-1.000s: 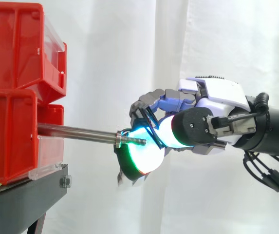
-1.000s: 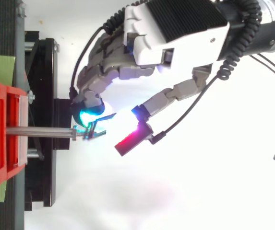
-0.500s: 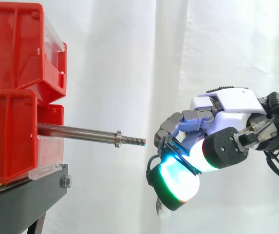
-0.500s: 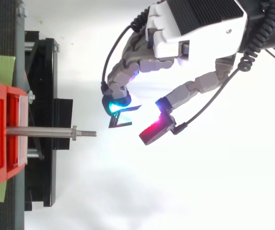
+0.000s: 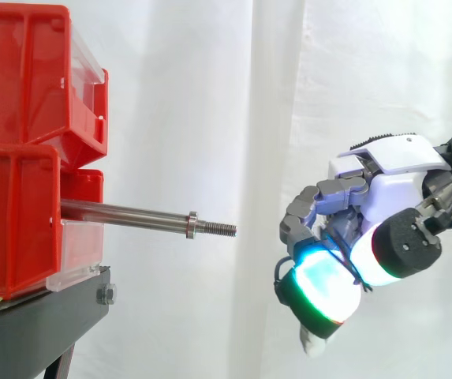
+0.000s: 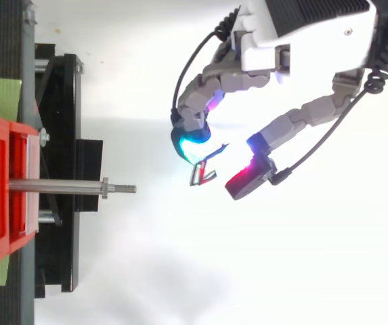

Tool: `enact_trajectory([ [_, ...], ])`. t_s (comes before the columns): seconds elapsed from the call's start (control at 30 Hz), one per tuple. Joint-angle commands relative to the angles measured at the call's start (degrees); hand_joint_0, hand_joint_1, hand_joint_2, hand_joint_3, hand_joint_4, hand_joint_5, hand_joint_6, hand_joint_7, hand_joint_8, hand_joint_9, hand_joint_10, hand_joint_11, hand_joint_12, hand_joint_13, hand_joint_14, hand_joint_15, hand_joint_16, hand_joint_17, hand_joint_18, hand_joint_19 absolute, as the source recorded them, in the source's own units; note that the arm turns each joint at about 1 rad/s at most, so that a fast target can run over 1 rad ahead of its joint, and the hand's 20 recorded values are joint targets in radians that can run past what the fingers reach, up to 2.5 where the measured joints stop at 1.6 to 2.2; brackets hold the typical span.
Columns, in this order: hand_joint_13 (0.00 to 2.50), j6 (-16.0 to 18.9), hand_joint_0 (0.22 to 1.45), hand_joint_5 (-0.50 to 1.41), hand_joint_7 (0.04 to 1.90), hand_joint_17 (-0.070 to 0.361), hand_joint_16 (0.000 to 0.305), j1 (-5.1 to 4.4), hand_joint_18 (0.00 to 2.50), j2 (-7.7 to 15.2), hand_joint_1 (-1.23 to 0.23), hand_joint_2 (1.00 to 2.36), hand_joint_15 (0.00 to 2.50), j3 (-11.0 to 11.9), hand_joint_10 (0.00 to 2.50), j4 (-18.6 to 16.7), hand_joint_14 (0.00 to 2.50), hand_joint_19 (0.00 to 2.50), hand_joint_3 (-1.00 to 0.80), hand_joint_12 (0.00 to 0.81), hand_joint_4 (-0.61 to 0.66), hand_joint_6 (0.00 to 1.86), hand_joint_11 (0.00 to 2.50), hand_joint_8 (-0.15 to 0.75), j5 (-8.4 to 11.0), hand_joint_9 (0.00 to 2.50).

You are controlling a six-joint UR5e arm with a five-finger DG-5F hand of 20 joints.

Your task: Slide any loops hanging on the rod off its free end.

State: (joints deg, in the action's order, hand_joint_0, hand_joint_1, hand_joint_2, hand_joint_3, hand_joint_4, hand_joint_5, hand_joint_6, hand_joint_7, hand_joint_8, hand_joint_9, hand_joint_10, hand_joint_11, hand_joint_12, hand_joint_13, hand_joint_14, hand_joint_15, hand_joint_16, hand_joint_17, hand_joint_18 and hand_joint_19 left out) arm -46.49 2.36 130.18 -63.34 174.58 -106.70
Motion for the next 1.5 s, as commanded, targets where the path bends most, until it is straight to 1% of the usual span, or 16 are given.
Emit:
enact_trajectory([
  [0.0,0.84,3.51,0.65,-0.22,0.86,0.086,0.038,-0.34,0.8,-1.16,-0.74,1.01,0.18,-0.03,0.01,2.79,0.01,0.35,-0.38,0.275,0.02,0.91,0.35,0.261,1.84,0.82],
  [0.03,0.84,5.71,0.65,-0.22,0.86,0.086,0.038,-0.43,0.8,-1.51,-0.74,1.01,0.18,0.06,0.01,3.32,0.01,0.34,-0.38,0.274,0.02,0.91,0.36,0.258,2.9,0.82],
  [0.1,0.85,7.2,0.65,-0.22,0.87,0.086,0.038,-0.52,0.8,-1.95,-0.74,1.01,0.19,-0.03,0.01,3.58,0.01,0.34,-0.4,0.275,0.02,0.91,0.36,0.259,4.13,0.82],
  [0.13,0.85,9.22,0.65,-0.22,0.87,0.086,0.038,-0.78,0.81,-2.21,-0.74,1.01,0.19,-0.03,0.01,4.11,0.01,0.35,-0.41,0.275,0.02,0.91,0.36,0.26,5.71,0.82],
  [0.17,0.85,10.01,0.65,-0.22,0.87,0.086,0.038,-0.87,0.81,-2.48,-0.75,1.01,0.18,-0.03,0.01,4.37,0.01,0.34,-0.41,0.274,0.02,0.91,0.36,0.259,6.33,0.82],
  [0.2,0.85,11.86,0.66,-0.22,0.87,0.086,0.038,-1.22,0.81,-2.48,-0.75,1.01,0.18,-0.03,0.01,5.25,0.01,0.35,-0.42,0.275,0.02,0.91,0.36,0.259,7.82,0.82],
  [0.27,0.85,15.02,0.66,-0.22,0.86,0.087,0.038,-1.75,0.81,-2.48,-0.75,1.01,0.18,0.06,0.01,6.39,0.01,0.34,-0.43,0.275,0.02,0.91,0.36,0.26,9.58,0.82],
  [0.4,0.86,18.36,0.67,-0.22,0.86,0.087,0.039,-2.36,0.82,-2.48,-0.75,1.01,0.18,-0.03,0.01,6.66,0.01,0.34,-0.44,0.272,0.02,0.91,0.35,0.259,10.63,0.82],
  [0.43,0.86,18.98,0.67,-0.22,0.86,0.087,0.039,-2.36,0.82,-2.48,-0.75,1.0,0.18,-0.03,0.01,6.66,0.01,0.34,-0.45,0.274,0.02,0.91,0.37,0.259,10.81,0.82],
  [0.53,0.86,21.44,0.67,-0.21,0.86,0.087,0.039,-2.89,0.83,-2.48,-0.76,1.0,0.18,0.06,0.01,6.74,0.01,0.34,-0.46,0.276,0.03,0.91,0.36,0.262,12.22,0.83],
  [0.7,0.86,22.67,0.67,-0.21,0.86,0.087,0.039,-3.24,0.84,-2.48,-0.77,1.0,0.18,-0.03,0.01,7.27,0.01,0.35,-0.47,0.274,0.04,0.91,0.36,0.259,12.74,0.83],
  [0.87,0.87,26.1,0.65,-0.21,0.89,0.087,0.039,-3.51,0.83,-2.48,-0.73,1.0,0.19,0.06,0.01,8.59,0.01,0.35,-0.47,0.271,0.05,0.91,0.36,0.258,13.71,0.84],
  [1.13,0.87,26.54,0.6,-0.17,1.0,0.087,0.039,-3.68,0.82,-3.36,-0.64,1.0,0.21,-0.03,0.01,10.43,0.01,0.38,-0.48,0.273,0.04,0.86,0.36,0.267,13.71,0.87],
  [1.2,0.87,26.54,0.59,-0.16,0.99,0.087,0.039,-3.77,0.82,-3.44,-0.62,1.0,0.21,-0.03,0.01,10.87,0.01,0.39,-0.48,0.272,0.04,0.85,0.37,0.266,13.71,0.89],
  [1.33,0.87,26.54,0.59,-0.15,0.98,0.087,0.039,-3.77,0.81,-3.44,-0.57,1.0,0.22,0.06,0.01,11.05,0.01,0.4,-0.47,0.27,0.06,0.83,0.36,0.261,13.8,0.91],
  [1.47,0.88,26.71,0.59,-0.14,1.04,0.087,0.039,-3.86,0.81,-3.44,-0.54,1.0,0.22,0.06,0.01,11.05,0.01,0.4,-0.45,0.27,0.06,0.81,0.36,0.261,13.89,0.92],
])
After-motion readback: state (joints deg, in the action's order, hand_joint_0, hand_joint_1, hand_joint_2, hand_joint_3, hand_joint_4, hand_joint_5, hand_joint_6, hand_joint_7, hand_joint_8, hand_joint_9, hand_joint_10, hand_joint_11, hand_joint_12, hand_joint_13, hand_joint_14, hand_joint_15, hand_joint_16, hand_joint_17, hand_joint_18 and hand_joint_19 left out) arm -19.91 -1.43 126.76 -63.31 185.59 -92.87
